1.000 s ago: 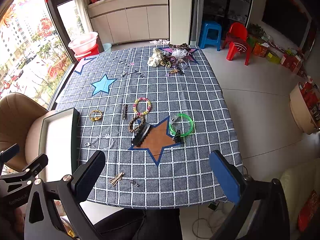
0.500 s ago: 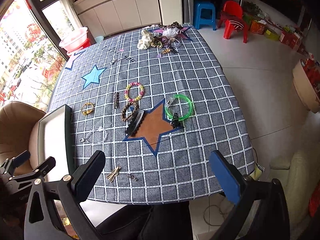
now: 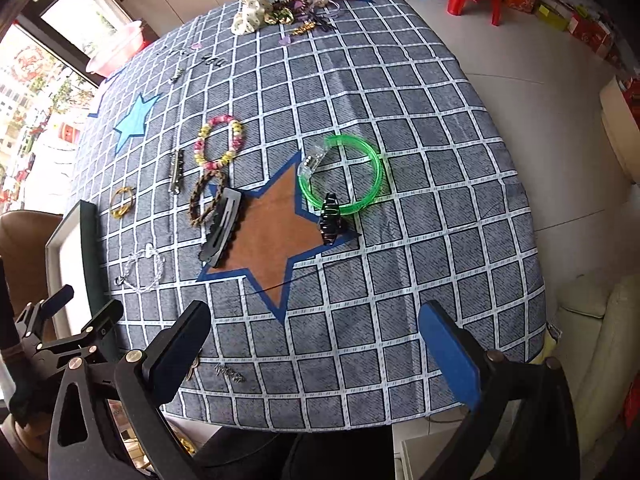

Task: Organize jewelry
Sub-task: 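Grasp the clear crystal bracelet with the left gripper while the right grasps the black claw clip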

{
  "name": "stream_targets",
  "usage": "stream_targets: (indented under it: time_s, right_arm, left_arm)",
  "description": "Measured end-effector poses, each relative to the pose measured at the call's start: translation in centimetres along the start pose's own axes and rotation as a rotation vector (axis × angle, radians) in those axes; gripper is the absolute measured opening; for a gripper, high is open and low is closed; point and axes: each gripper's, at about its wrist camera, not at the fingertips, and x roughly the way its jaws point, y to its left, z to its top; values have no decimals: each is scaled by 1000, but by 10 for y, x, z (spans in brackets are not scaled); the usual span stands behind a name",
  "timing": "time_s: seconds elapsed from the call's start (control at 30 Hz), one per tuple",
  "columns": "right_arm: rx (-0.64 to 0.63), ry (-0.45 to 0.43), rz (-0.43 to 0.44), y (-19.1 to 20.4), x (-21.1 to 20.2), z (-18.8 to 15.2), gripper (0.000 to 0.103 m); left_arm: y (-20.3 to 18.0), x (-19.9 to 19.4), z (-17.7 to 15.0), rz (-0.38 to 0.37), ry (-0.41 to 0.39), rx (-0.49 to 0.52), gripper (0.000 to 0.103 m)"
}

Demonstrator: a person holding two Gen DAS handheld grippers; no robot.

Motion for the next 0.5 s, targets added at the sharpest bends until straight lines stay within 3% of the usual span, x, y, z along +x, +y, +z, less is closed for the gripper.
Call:
stream_targets:
  time_s: [0.5]
  right_arm:
    - [28, 88, -7, -15, 82, 49, 102]
  left_arm:
    - [4, 67, 14, -43, 102, -35, 103]
